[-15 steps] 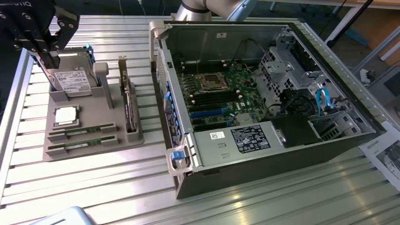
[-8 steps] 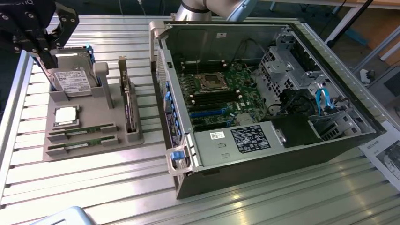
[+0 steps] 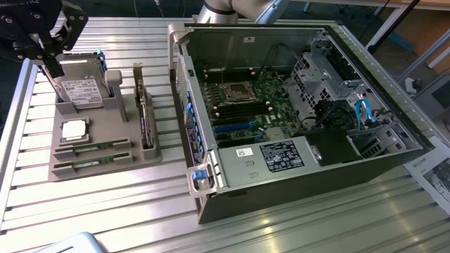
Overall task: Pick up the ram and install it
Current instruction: 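Pick up the ram and move it above insertion slot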
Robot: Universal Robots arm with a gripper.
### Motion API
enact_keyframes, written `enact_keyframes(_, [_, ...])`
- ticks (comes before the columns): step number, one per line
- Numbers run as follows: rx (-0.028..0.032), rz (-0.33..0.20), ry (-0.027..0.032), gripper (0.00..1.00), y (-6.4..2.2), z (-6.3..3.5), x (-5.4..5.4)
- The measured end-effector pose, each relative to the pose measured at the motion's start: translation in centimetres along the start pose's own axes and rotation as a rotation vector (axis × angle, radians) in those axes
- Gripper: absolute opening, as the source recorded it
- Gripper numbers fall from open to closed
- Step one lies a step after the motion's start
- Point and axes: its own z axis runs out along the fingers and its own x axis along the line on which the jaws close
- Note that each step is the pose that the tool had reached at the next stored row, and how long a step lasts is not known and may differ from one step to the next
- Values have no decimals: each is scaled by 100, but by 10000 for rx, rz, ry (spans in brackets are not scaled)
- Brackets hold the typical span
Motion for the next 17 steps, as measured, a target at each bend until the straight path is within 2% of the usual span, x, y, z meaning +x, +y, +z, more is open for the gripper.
enact_keyframes(8, [-45,-1889,83,10,0,0,0])
enact_keyframes(17, [-88,-3723,165,10,0,0,0])
